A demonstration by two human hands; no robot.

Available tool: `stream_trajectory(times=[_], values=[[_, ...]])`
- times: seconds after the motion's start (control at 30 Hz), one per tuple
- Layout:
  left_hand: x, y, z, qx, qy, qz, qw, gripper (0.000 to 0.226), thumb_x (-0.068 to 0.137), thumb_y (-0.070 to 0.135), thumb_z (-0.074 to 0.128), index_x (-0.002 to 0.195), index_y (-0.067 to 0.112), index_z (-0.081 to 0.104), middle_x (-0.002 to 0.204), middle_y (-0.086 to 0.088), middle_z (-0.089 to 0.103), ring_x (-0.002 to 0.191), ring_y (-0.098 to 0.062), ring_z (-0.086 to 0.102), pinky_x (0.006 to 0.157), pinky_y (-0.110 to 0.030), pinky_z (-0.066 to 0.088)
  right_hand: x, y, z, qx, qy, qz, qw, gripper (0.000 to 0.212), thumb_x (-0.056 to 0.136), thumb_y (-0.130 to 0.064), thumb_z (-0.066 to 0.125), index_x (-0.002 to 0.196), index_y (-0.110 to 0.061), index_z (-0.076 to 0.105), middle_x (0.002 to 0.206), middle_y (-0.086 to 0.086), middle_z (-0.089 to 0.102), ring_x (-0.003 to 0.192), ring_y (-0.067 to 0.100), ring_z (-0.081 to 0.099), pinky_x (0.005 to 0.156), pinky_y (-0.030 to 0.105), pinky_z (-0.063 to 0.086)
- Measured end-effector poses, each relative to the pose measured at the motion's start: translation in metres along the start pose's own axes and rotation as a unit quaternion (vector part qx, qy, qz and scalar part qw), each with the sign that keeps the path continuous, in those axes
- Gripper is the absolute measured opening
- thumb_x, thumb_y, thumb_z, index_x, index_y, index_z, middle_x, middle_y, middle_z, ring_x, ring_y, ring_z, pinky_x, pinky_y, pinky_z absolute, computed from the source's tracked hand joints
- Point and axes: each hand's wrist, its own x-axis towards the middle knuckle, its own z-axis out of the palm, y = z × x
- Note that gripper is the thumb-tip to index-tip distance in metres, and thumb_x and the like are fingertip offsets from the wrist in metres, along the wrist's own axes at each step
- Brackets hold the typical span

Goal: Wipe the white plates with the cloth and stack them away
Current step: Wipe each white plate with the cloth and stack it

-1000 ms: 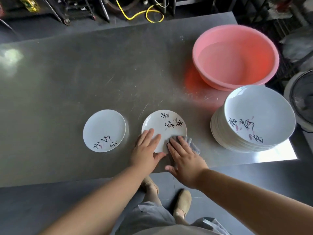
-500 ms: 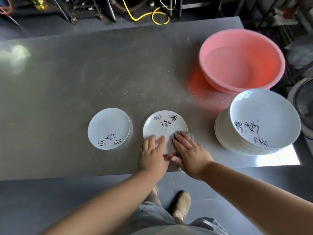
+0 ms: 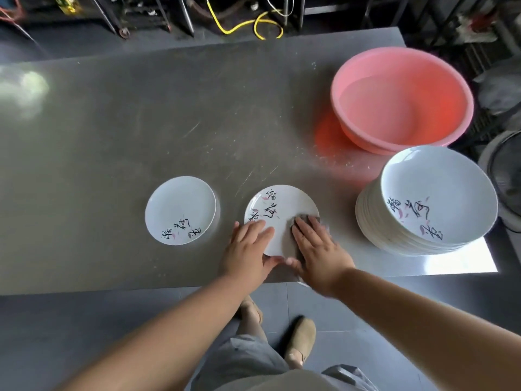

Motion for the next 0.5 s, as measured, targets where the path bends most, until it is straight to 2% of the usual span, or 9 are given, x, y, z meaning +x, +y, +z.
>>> stream_trajectory(times=[0.07, 0.13, 0.2, 0.27, 0.37, 0.43, 0.5], values=[[0.001, 0.003, 0.003, 0.003, 0.008, -0.014, 1.000, 0.068, 0.083, 0.069, 0.063, 0.132, 0.023, 0.068, 0.145, -0.002, 0.059, 0.133, -0.028, 0.051, 0.120, -0.056, 0.033, 0.027, 0.015, -0.012, -0.011, 0.018, 0.021, 1.000, 0.084, 0.101, -0.066, 0.021, 0.168, -0.015, 0.010, 0.176, -0.003, -0.004, 0.160, 0.022, -0.015, 0.129, 0.038, -0.003], [0.002, 0.008, 0.004, 0.005, 0.009, -0.028, 1.000, 0.070, 0.081, 0.073, 0.061, 0.131, 0.024, 0.069, 0.141, -0.001, 0.060, 0.128, -0.028, 0.051, 0.118, -0.054, 0.037, 0.043, 0.023, -0.018, 0.001, 0.012, 0.039, 0.999, 0.079, 0.105, -0.061, 0.028, 0.168, -0.018, 0.006, 0.175, -0.008, -0.010, 0.159, 0.020, -0.020, 0.129, 0.039, 0.005], [0.004, 0.015, 0.005, 0.003, 0.010, -0.049, 0.999, 0.068, 0.077, 0.071, 0.070, 0.128, 0.026, 0.070, 0.137, 0.001, 0.061, 0.122, -0.028, 0.052, 0.109, -0.048, 0.046, 0.034, 0.015, -0.011, 0.030, 0.002, 0.060, 0.998, 0.078, 0.105, -0.060, 0.027, 0.168, -0.018, 0.007, 0.174, -0.010, -0.010, 0.159, 0.022, -0.021, 0.127, 0.044, 0.018], [0.006, 0.022, 0.005, 0.003, 0.014, -0.083, 0.996, 0.066, 0.070, 0.065, 0.081, 0.123, 0.027, 0.071, 0.132, 0.003, 0.062, 0.114, -0.030, 0.056, 0.096, -0.043, 0.049, 0.007, -0.003, 0.004, 0.047, -0.002, 0.070, 0.996, 0.079, 0.103, -0.060, 0.022, 0.167, -0.014, 0.013, 0.175, -0.003, -0.001, 0.159, 0.033, -0.013, 0.128, 0.048, 0.023], [0.007, 0.033, 0.005, 0.027, 0.031, -0.107, 0.993, 0.067, 0.066, 0.070, 0.078, 0.118, 0.028, 0.073, 0.127, 0.003, 0.065, 0.108, -0.029, 0.059, 0.097, -0.044, 0.039, -0.022, -0.011, 0.016, 0.054, -0.002, 0.039, 0.998, 0.075, 0.102, -0.055, 0.026, 0.164, -0.012, 0.028, 0.173, 0.005, 0.017, 0.158, 0.045, 0.004, 0.124, 0.054, 0.030], [0.004, 0.032, 0.005, 0.044, 0.053, -0.085, 0.994, 0.068, 0.068, 0.074, 0.070, 0.117, 0.028, 0.073, 0.124, 0.003, 0.066, 0.107, -0.027, 0.059, 0.099, -0.044, 0.033, -0.013, 0.000, 0.012, 0.041, -0.008, 0.025, 0.999, 0.073, 0.103, -0.056, 0.024, 0.166, -0.019, 0.023, 0.175, -0.001, 0.009, 0.159, 0.042, -0.002, 0.124, 0.053, 0.031], [0.003, 0.022, 0.004, 0.067, 0.065, -0.025, 0.995, 0.066, 0.069, 0.070, 0.077, 0.121, 0.029, 0.072, 0.123, 0.005, 0.065, 0.111, -0.025, 0.059, 0.106, -0.044, 0.029, 0.008, 0.015, 0.001, 0.038, -0.005, 0.038, 0.999, 0.070, 0.105, -0.057, 0.025, 0.167, -0.026, 0.014, 0.175, -0.010, -0.002, 0.160, 0.035, -0.012, 0.124, 0.051, 0.028]])
